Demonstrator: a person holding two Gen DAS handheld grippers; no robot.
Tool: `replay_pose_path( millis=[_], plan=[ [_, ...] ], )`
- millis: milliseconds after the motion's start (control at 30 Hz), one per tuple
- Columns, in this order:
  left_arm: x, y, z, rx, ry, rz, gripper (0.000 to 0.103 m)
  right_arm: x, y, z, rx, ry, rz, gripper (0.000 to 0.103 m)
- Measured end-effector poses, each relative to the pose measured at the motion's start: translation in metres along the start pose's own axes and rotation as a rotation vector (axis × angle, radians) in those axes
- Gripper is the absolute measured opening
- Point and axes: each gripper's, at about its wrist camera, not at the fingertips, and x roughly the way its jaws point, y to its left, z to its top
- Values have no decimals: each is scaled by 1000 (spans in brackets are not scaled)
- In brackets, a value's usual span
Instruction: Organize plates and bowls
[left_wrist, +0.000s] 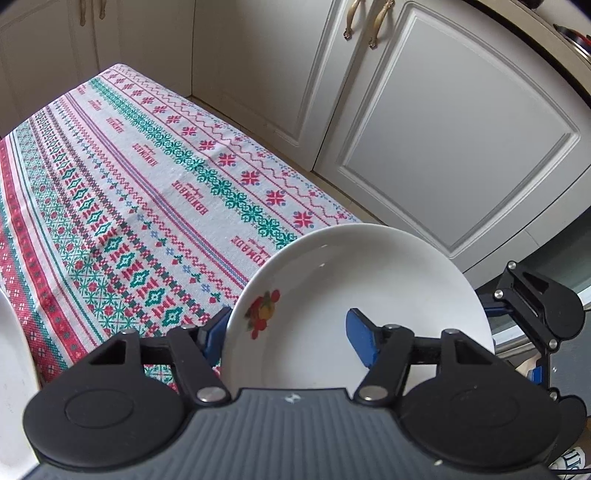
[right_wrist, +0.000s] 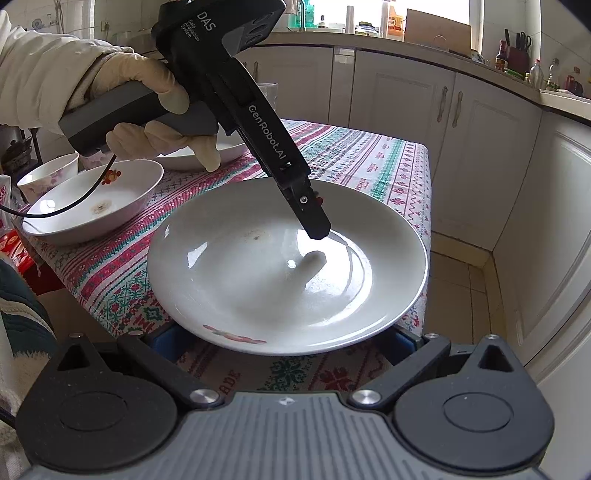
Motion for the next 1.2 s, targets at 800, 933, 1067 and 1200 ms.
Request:
replay_pose_path(
  millis=[800, 933, 1067, 1200],
  plan=[
    [-22, 49, 23, -73, -115, 51, 65, 36, -22, 50, -126, 26, 27, 103],
    [-17, 59, 28, -86, -120, 60, 65, 48, -31, 58, -108, 35, 49, 103],
    [-12, 67, 35, -86, -116, 62, 65, 58, -37, 63, -111, 42, 49, 103],
    [-8, 72, 38, -90, -124, 62, 65, 66, -43, 67, -108, 51, 47, 103]
  ],
)
